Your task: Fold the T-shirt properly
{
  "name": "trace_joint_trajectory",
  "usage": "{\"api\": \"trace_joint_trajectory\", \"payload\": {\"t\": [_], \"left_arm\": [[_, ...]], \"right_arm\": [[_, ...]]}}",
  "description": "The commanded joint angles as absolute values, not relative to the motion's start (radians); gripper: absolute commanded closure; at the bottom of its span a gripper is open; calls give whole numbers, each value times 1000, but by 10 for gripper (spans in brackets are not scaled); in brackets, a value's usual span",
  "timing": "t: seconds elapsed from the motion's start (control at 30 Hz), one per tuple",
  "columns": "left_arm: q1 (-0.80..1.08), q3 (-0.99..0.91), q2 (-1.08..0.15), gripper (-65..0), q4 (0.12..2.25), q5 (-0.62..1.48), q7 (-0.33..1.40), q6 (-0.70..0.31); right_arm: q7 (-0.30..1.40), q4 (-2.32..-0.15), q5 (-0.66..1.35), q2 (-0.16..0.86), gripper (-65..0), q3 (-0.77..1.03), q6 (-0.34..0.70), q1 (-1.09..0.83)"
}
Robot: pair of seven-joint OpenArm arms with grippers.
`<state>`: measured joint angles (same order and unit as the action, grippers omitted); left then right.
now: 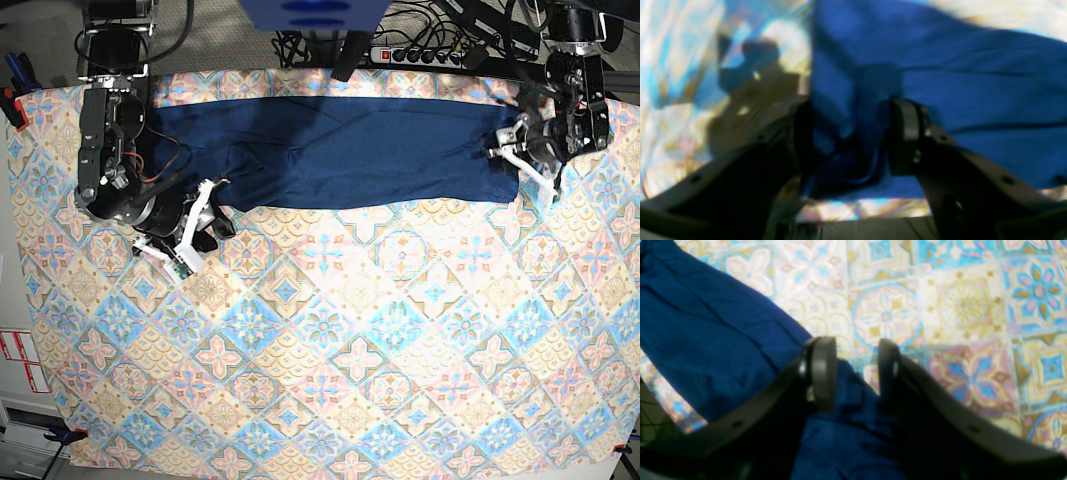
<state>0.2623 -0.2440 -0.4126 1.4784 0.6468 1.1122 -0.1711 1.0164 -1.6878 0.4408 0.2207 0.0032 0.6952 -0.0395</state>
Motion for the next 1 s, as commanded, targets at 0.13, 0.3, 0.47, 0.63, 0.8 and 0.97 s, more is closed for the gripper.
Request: {"api": "trace_joint_trajectory", "payload": {"t": [0.13,0.3,0.47,0.63,0.8,0.97], "left_arm": [[260,-249,-420,-327,1492,657,1125,-174],[275,-309,-424,-327,1540,657,1127,-174],[275,-387,-426,-327,1546,654,1130,-173],[274,-383,-452,-327,1540,653,1125,-173],[269,-380,-444,-327,1537,651,1125,-171],[265,-355,-429,-327,1471,651,1122,-171]], "right_arm": [[992,-1707,458,228,-200,7,698,-24],[992,-1707,458,228,-200,2,698,-24],[992,-1707,458,228,-200,1,698,-24],[992,-1707,458,228,-200,2,698,-24],[992,-1707,458,228,-200,5,698,-24],[992,-1707,458,228,-200,7,698,-24]]}}
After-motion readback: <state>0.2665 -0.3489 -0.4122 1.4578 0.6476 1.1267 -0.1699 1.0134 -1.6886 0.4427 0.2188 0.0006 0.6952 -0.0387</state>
